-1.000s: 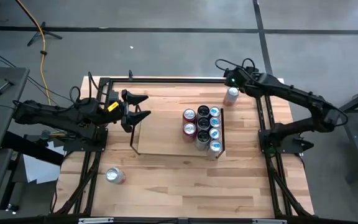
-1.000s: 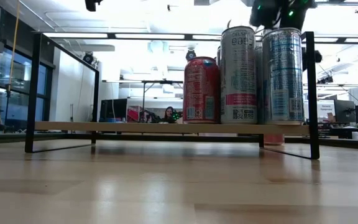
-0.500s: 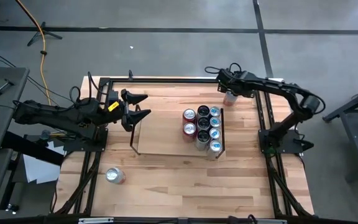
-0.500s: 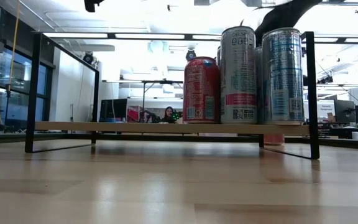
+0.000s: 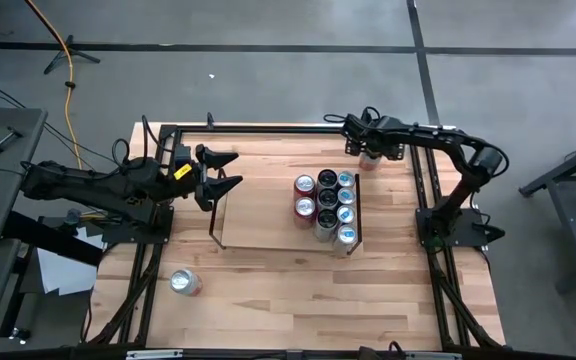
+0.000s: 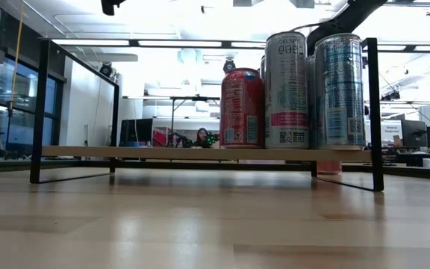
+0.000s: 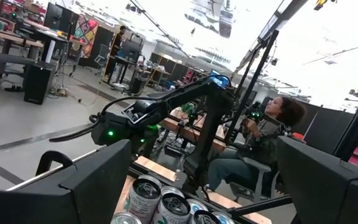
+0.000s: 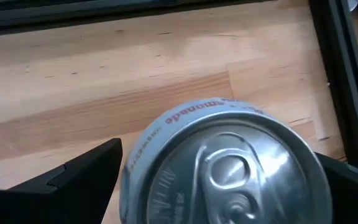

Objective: Place canned beverage on shelf
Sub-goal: Put the pink soda can on the shelf

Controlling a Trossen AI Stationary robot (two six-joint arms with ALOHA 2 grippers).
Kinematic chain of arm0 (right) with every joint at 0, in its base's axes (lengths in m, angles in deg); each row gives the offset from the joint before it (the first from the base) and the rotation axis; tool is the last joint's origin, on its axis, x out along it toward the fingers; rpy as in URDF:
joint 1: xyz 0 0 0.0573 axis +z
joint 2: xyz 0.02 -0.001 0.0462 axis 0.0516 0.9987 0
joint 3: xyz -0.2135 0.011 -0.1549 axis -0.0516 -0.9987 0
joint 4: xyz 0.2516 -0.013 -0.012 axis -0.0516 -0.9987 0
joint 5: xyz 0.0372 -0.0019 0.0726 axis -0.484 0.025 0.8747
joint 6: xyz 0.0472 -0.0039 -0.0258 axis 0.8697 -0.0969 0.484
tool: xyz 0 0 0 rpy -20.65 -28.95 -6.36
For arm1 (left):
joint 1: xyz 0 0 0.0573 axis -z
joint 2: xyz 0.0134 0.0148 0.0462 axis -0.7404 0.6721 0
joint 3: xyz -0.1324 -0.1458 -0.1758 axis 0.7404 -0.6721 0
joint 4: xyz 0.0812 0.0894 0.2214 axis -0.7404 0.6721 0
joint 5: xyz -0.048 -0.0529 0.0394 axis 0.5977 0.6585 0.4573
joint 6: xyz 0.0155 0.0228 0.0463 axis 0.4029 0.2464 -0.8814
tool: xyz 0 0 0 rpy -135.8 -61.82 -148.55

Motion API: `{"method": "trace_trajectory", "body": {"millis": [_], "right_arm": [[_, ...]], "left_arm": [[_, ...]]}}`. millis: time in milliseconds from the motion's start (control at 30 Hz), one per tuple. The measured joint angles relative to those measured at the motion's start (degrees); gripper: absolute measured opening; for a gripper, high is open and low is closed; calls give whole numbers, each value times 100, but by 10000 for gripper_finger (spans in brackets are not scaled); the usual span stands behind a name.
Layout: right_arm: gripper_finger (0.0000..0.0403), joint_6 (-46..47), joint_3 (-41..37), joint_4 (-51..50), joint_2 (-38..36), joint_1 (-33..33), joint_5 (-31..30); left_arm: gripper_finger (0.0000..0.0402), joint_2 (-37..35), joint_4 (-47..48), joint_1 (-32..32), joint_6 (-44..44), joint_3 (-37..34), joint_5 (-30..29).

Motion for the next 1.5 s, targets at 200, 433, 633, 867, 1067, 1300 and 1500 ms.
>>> {"method": "trace_trajectory", "body": {"millis": [200, 433, 633, 867, 1067, 1300, 1500], "right_arm": [[399, -79, 0, 216, 18, -2, -66], [398, -256, 0, 212, 18, 0, 4], [357, -257, 0, 63, 18, 0, 6], [282, -527, -2, 0, 13, 29, 6], [282, -964, -13, -126, -213, 253, -160], [282, -1169, -9, -111, -1394, 423, -597], [282, -1455, -2, 595, -2659, 607, -546]], "left_arm": [[355, 0, 3, -1, 144, 0, 4], [355, 0, 4, -2, 246, 0, 4], [355, 2, 4, -1, 250, 0, 4], [355, 2, 4, -1, 257, 0, 4], [355, 2, 9, -2, 523, 0, 4], [355, 2, 11, 0, 539, -2, 4], [355, 0, 11, -2, 539, -2, 4]]}}
